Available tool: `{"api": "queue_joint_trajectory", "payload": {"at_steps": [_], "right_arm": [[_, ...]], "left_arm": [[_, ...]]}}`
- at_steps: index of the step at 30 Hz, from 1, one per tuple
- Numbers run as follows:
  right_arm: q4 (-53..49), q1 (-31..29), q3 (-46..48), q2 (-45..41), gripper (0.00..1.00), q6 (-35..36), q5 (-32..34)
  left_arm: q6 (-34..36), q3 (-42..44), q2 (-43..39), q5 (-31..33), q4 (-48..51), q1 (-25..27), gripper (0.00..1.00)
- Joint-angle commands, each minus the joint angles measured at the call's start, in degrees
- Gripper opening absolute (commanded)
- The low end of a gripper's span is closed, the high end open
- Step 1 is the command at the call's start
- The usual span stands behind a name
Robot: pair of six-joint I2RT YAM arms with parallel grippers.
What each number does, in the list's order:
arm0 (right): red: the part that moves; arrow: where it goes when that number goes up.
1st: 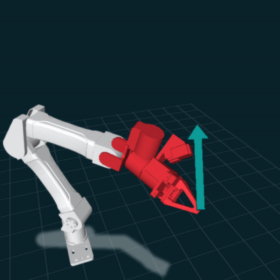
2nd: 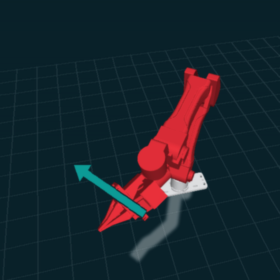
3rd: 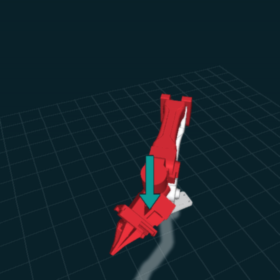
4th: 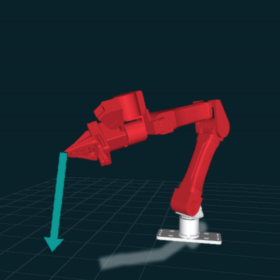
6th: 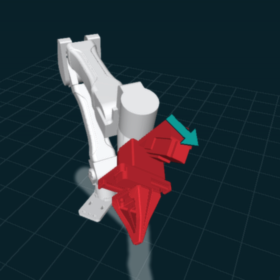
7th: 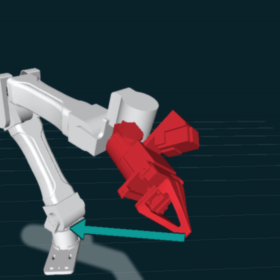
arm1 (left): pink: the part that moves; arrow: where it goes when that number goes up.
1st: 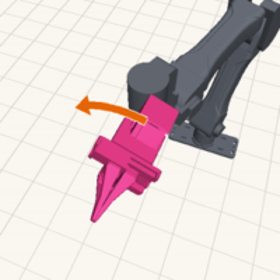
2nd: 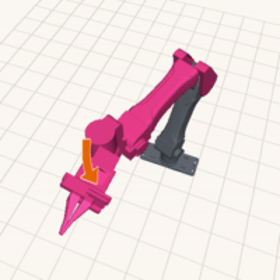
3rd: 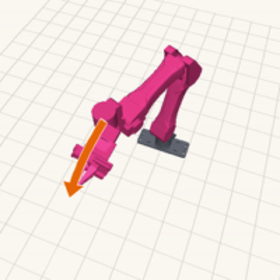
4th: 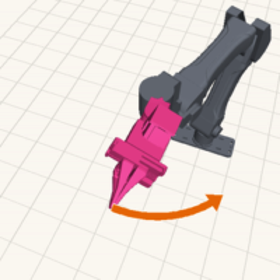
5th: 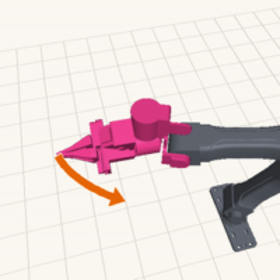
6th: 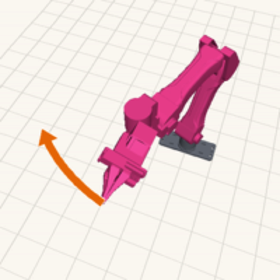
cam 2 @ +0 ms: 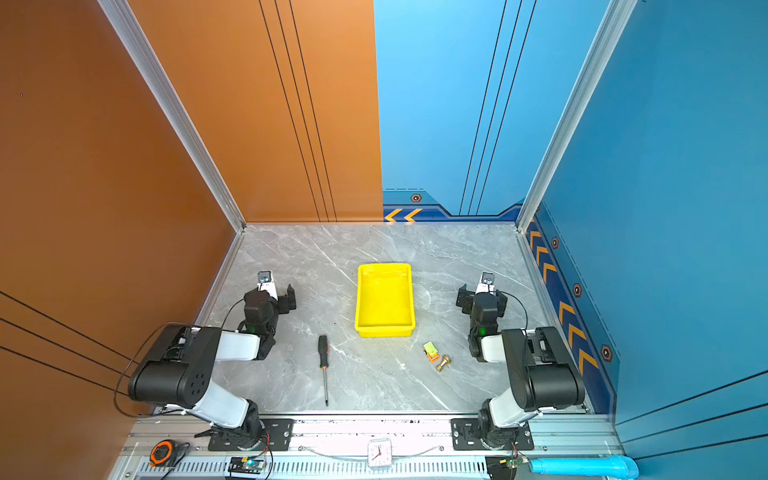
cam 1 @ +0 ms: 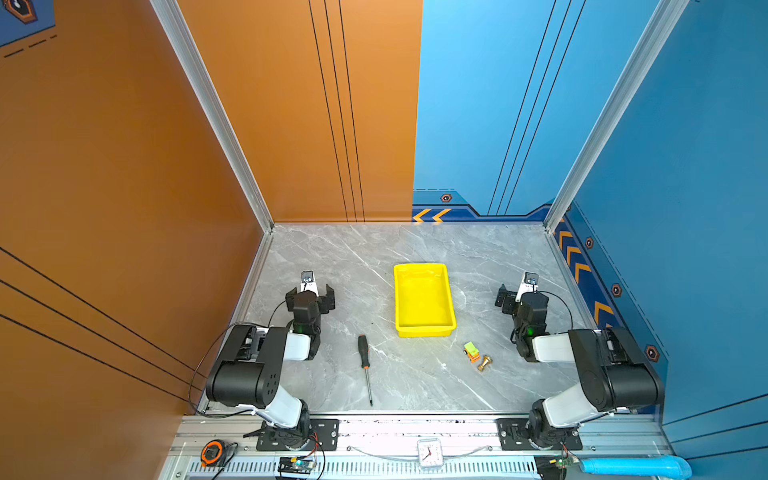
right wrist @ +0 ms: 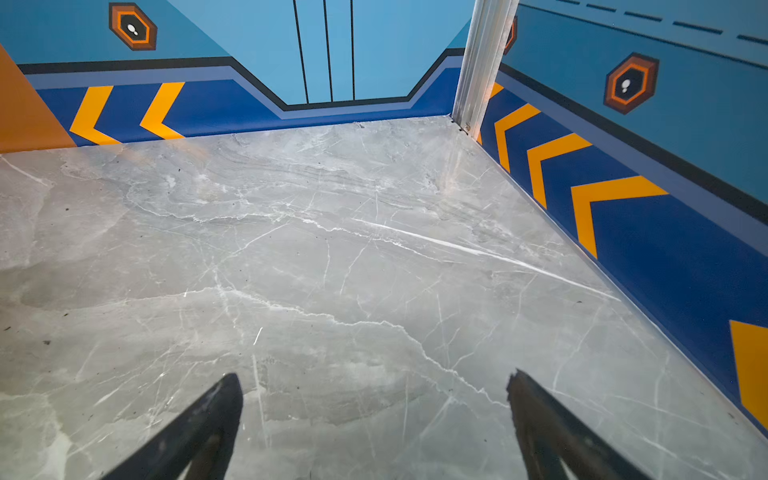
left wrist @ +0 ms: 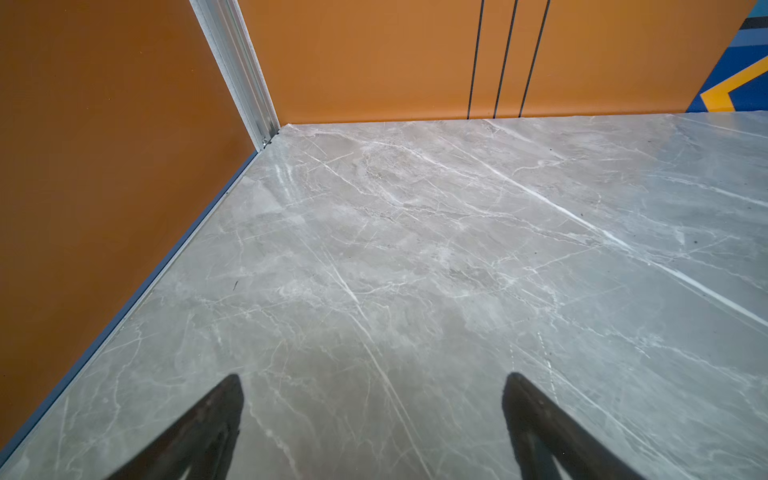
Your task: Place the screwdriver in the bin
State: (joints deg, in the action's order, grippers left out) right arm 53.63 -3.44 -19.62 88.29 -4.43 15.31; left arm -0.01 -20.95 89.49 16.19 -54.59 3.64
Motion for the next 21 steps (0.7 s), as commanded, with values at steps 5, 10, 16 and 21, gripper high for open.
{"api": "queue_joint_trajectory", "payload": {"at_steps": [5,10,16,21], "right_arm": [[0.6,-0.3,-0.7,0.4,1.0,0.1,1.5],[0.7,-0.3,-0.6,0.4,1.0,0.2,1.5],[0.7,-0.3,-0.7,0.3,1.0,0.1,1.5],[0.4,-0.1,-0.8,0.4,1.0,0.1,1.1]], "left_arm": [[0.2,-0.2,0.2,-1.2,0.1,-0.4,0.98],[0.3,-0.2,0.2,-1.2,0.1,-0.4,0.98],[0.3,-0.2,0.2,-1.2,0.1,-0.4,0.98],[0.2,-0.1,0.2,-1.2,0.1,-0.4,0.98]]}}
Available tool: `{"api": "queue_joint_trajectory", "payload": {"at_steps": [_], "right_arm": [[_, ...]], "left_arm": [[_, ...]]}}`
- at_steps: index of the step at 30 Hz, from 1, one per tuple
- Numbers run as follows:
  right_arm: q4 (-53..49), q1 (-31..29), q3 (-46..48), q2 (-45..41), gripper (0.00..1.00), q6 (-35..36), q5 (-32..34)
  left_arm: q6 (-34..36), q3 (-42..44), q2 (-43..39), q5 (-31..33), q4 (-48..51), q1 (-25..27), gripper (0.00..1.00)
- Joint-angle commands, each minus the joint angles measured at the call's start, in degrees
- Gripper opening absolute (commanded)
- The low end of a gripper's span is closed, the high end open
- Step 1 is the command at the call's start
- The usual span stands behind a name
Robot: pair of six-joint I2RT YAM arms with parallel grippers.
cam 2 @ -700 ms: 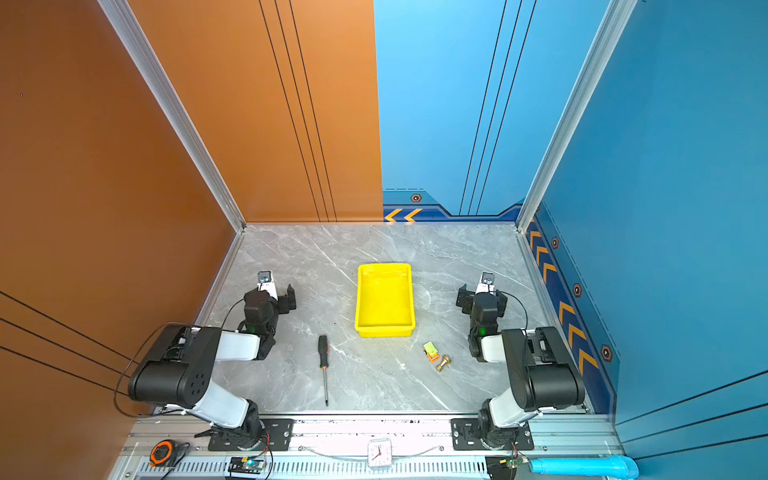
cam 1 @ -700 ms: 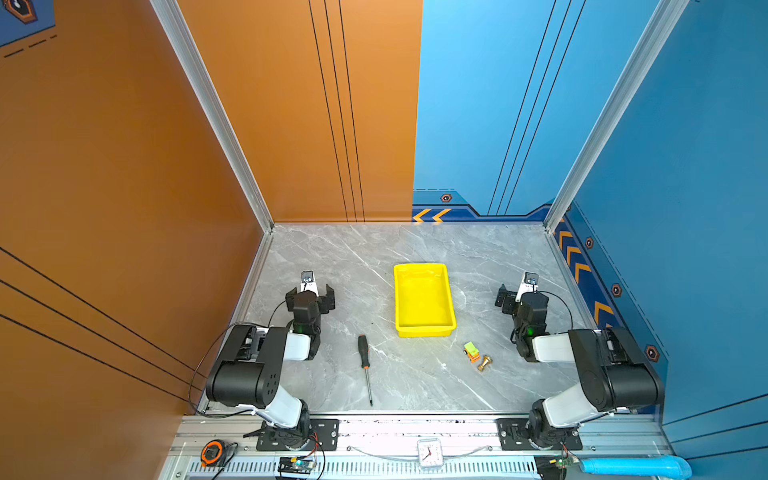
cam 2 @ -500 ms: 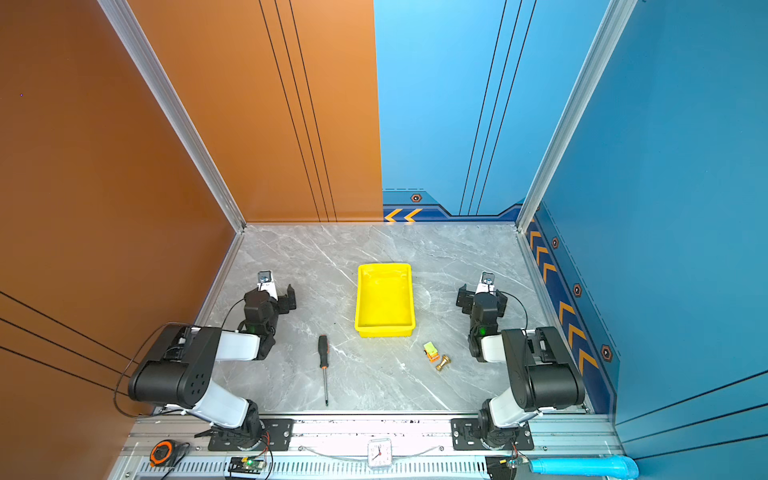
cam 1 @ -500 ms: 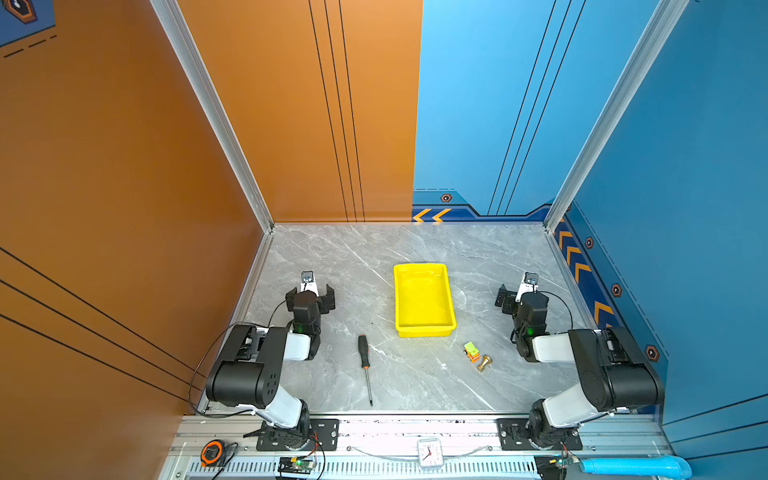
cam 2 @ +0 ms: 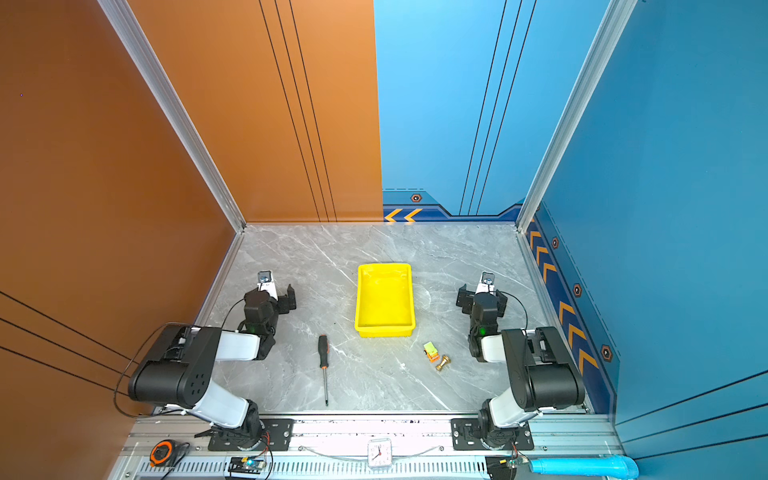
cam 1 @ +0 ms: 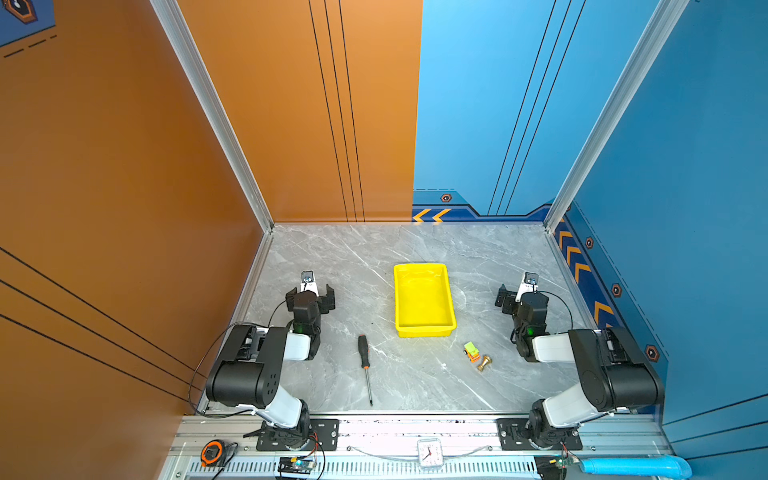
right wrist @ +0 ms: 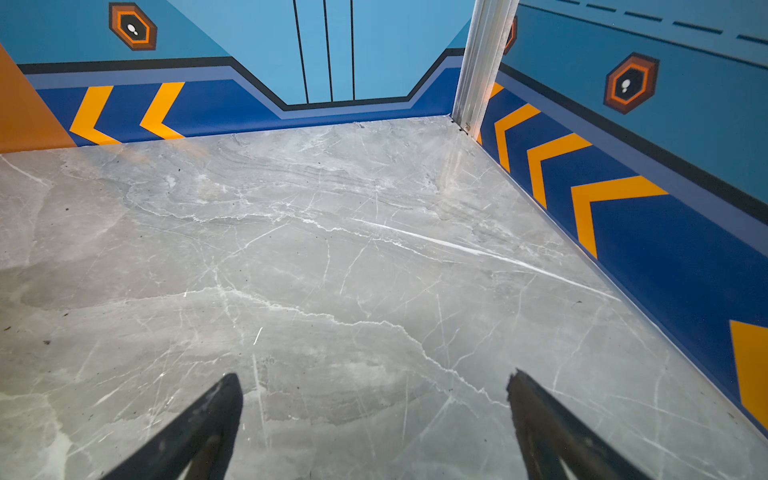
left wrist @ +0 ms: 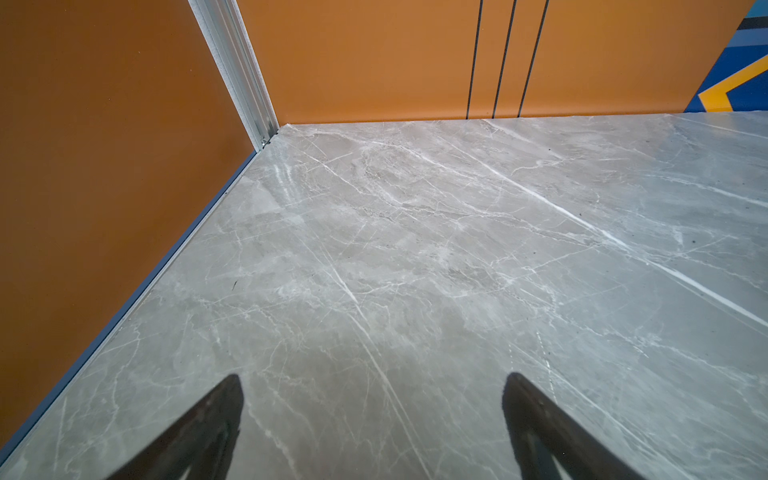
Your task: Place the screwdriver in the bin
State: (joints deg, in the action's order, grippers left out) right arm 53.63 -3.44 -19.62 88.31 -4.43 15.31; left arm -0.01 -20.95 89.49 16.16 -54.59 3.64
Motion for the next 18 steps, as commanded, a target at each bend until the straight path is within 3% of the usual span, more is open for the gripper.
{"api": "queue_joint_trajectory", "payload": {"at_steps": [1,12,18], "right_arm": [[0.4,-0.1,-0.8,0.4,1.0,0.1,1.0],[0.5,-0.1,-0.8,0.3,1.0,0.0,1.0],[2.4,-1.0,1.5,-2.3,1.0,-0.2,4.4]], "left_arm": [[0.3,-0.2,0.2,-1.3,0.1,-0.4,0.98],[0.1,-0.2,0.2,-1.2,0.1,-0.4,0.98],[0.5,-0.1,-1.9,1.1,1.5,0.5,0.98]]}}
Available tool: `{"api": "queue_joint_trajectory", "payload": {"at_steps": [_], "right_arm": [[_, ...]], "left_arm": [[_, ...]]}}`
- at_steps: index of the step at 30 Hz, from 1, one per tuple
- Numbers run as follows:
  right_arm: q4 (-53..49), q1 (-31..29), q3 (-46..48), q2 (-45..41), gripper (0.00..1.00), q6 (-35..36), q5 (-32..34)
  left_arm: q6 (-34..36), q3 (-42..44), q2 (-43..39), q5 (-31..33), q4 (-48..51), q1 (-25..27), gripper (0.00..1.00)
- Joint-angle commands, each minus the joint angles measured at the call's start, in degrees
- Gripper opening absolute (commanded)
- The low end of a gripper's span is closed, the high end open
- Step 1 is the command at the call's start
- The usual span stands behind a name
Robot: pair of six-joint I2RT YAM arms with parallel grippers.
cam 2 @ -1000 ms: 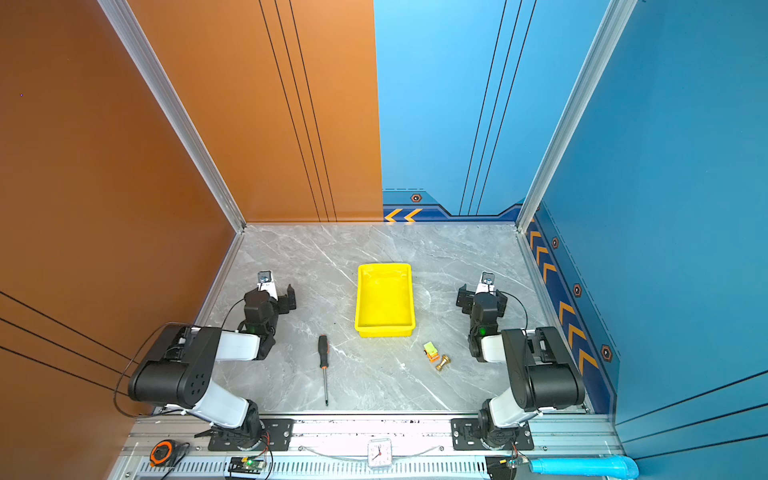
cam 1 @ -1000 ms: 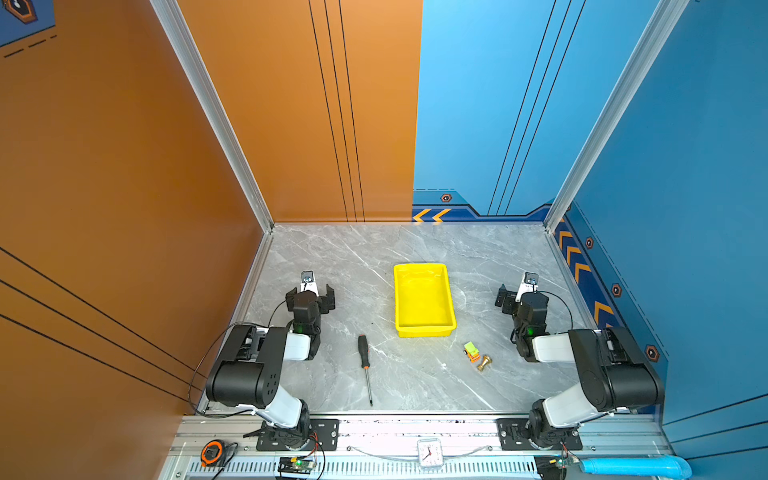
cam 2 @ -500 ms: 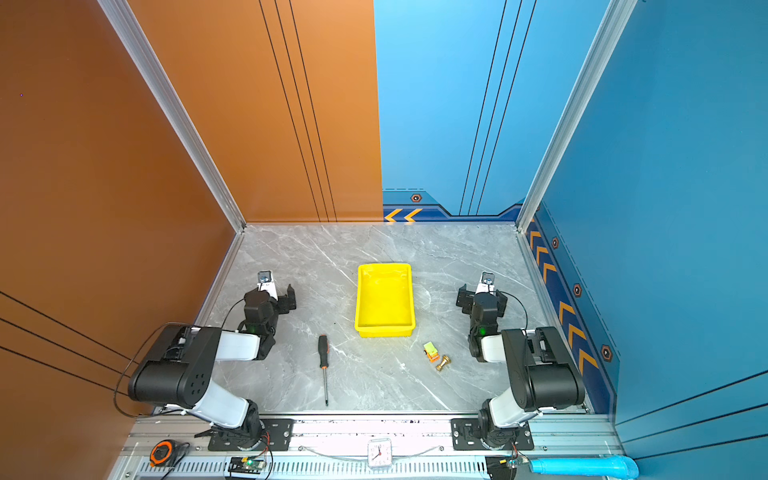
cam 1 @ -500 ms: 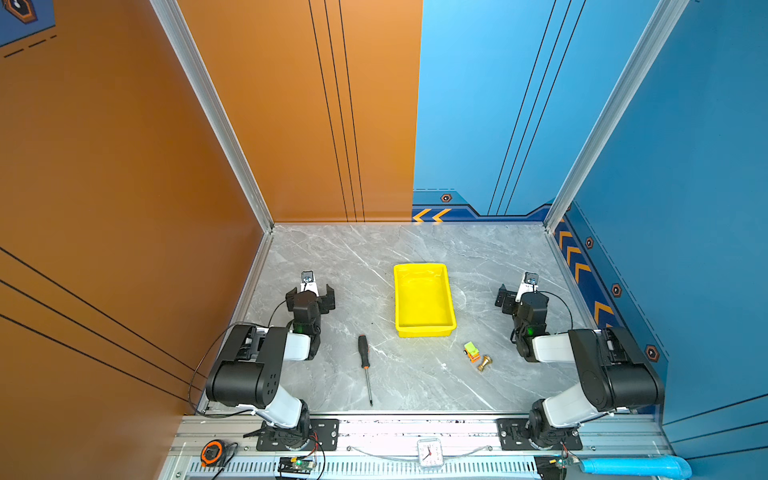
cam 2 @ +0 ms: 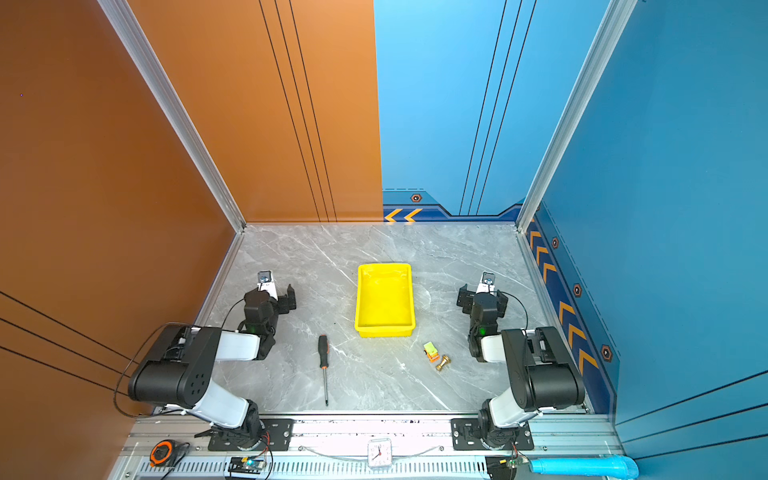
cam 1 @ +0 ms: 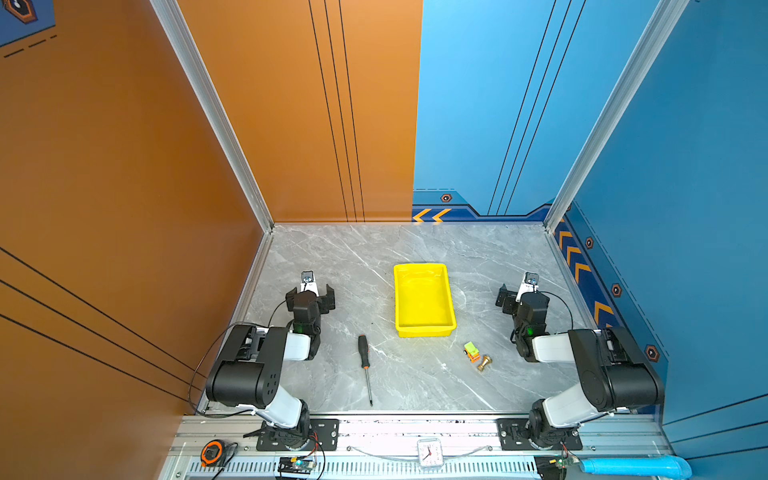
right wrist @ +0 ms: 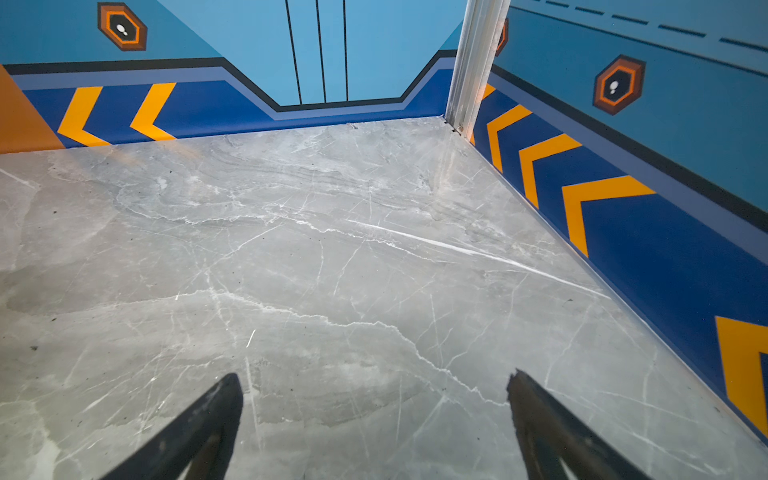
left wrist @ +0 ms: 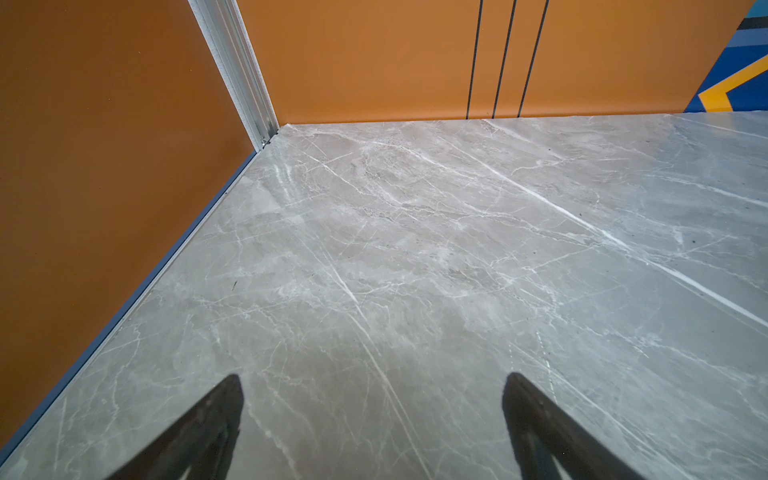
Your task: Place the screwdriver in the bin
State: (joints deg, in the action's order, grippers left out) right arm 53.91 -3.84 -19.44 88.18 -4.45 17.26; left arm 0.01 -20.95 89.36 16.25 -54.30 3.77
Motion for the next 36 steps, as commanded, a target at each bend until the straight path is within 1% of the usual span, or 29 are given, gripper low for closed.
{"api": "queue_joint_trajectory", "payload": {"at_steps": [1,3,5,9,12,15,16,19,21,24,27,31,33,36], "right_arm": [[4.0,-0.7,2.4,-2.8,1.0,0.2,2.2],[5.6,-0.7,4.0,-4.5,1.0,-0.3,3.6],[3.7,-0.6,4.5,-7.2,1.0,-0.9,5.4],[-7.0,-0.7,2.9,-14.6,1.0,-1.9,4.9],[-11.4,-1.2,2.8,-19.2,1.0,-3.3,5.2],[-21.1,-2.5,0.6,-25.1,1.0,-3.0,4.6],[-25.3,-3.5,-0.5,-27.6,1.0,-2.6,5.5],[-33.4,-5.7,-2.4,-33.2,1.0,-3.1,7.7],[-38.6,-7.2,-3.6,-36.6,1.0,-4.2,8.5],[-47.9,-9.2,-6.6,-40.9,1.0,-7.4,9.6],[-55.2,-10.6,-9.3,-43.5,1.0,-10.3,9.9],[-61.1,-13.2,-12.1,-45.1,1.0,-11.0,7.4],[-64.2,-15.8,-13.8,-45.2,1.0,-11.4,8.7],[-69.5,-20.1,-16.6,-43.9,1.0,-12.2,12.8]], "left_arm": [[0.5,-0.3,-3.0,1.5,2.3,0.5,0.98],[0.5,-0.9,-5.1,2.4,5.5,0.8,0.98],[-0.1,-1.4,-7.4,3.2,9.0,0.7,0.98],[-2.1,-1.5,-11.0,2.4,14.7,0.4,0.98],[-3.4,-1.7,-13.9,2.8,19.6,0.9,0.98],[-4.8,-2.8,-18.0,3.4,27.2,1.1,0.98],[-5.5,-3.5,-19.7,3.3,30.8,1.2,0.98],[-6.9,-5.5,-25.3,2.5,40.8,2.1,0.98],[-8.0,-6.9,-29.2,1.7,47.2,2.9,0.98],[-9.5,-7.9,-34.7,2.5,53.9,4.3,0.98],[-11.5,-8.5,-39.5,1.8,58.5,4.7,0.98],[-13.8,-9.2,-43.5,-0.1,63.3,5.6,0.98],[-15.0,-10.4,-44.5,-0.6,67.7,6.3,0.98],[-17.0,-12.9,-45.2,-0.8,73.9,6.8,0.98]]}}
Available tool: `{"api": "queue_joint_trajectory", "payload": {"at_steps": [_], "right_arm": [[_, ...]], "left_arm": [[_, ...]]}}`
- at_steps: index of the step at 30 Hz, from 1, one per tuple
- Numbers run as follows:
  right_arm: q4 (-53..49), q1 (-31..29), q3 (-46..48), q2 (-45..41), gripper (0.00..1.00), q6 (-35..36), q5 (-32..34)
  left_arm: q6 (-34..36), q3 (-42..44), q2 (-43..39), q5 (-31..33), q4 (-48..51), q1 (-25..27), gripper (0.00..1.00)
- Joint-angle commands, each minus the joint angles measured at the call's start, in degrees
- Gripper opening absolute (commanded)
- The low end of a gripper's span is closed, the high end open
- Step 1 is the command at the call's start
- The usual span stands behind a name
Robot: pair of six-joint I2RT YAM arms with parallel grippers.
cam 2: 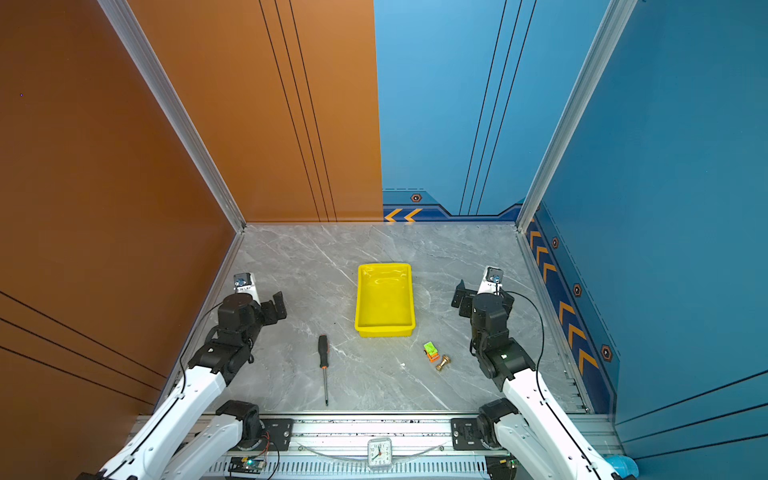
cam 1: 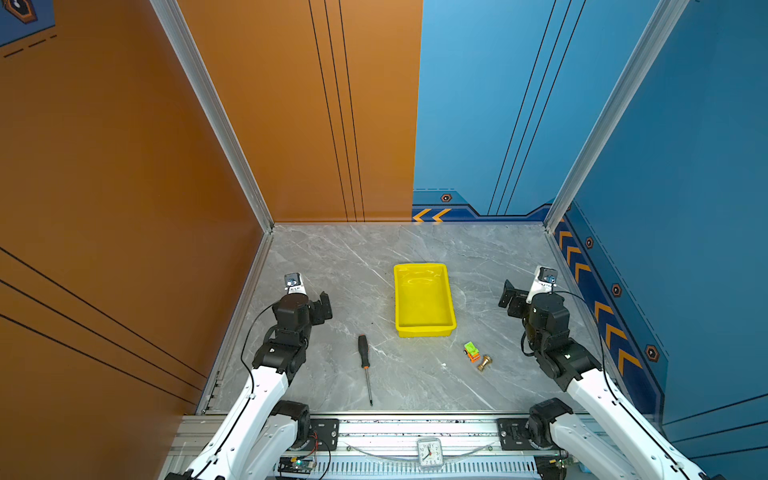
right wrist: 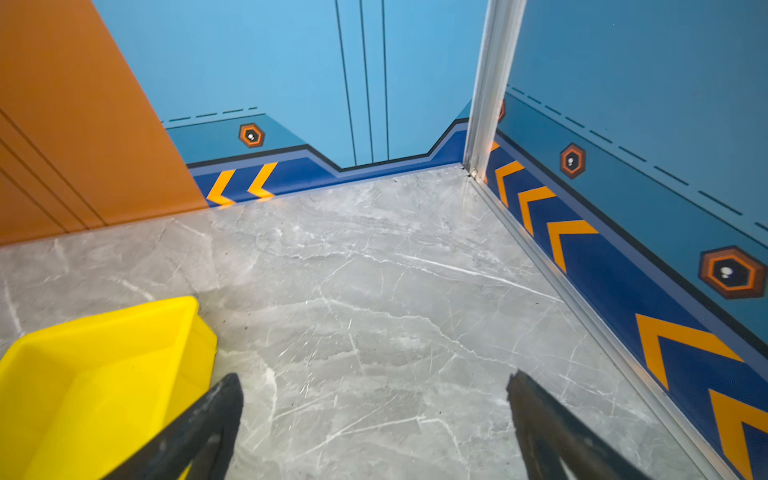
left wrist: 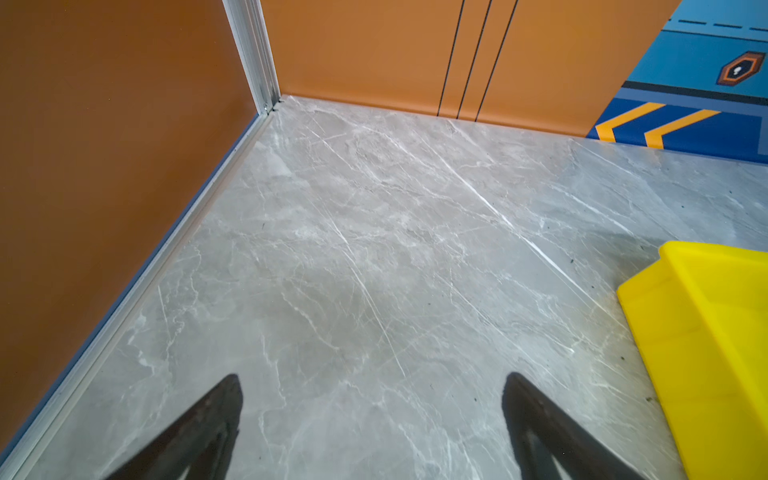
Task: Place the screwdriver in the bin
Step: 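Move the left gripper over the black screwdriver while the right arm nears the bin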
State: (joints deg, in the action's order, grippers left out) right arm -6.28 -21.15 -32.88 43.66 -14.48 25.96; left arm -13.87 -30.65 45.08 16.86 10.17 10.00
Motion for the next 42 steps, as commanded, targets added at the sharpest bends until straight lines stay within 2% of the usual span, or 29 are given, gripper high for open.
{"api": "queue_joint_trajectory", "payload": {"at_steps": [1,10,18,21,28,33,38,42], "right_arm": [[-11.3,-4.1,-4.3,1.2,1.0,-2.6,5.2],[-15.5,-15.6,-9.3,1.3,1.0,-2.2,7.6],[-18.6,-17.8,-15.3,7.5,1.0,-1.9,-3.9],[-18.7,-20.8,-16.9,9.4,1.0,-0.7,-5.6],[-22.9,-22.3,-21.9,14.7,1.0,0.8,-13.4],[-22.7,-24.9,-22.5,16.3,1.0,1.5,-15.0],[-24.1,-28.6,-24.3,17.8,1.0,2.4,-14.1],[-24.9,-32.0,-24.9,18.5,1.0,2.7,-14.5]], "left_arm": [[-3.6,-4.0,-0.9,-2.0,11.6,0.6,0.98],[-9.6,-7.1,-3.5,-8.8,22.7,1.7,0.98],[-14.2,-14.1,-0.1,-9.8,34.2,3.0,0.98],[-16.1,-15.7,1.1,-9.1,37.2,4.0,0.98],[-21.3,-19.3,4.5,-10.0,44.0,6.3,0.98],[-23.3,-19.9,6.0,-10.0,46.1,8.4,0.98],[-22.0,-20.6,11.7,-12.9,46.8,8.9,0.98],[-23.4,-20.5,15.0,-13.5,46.4,11.8,0.98]]}}
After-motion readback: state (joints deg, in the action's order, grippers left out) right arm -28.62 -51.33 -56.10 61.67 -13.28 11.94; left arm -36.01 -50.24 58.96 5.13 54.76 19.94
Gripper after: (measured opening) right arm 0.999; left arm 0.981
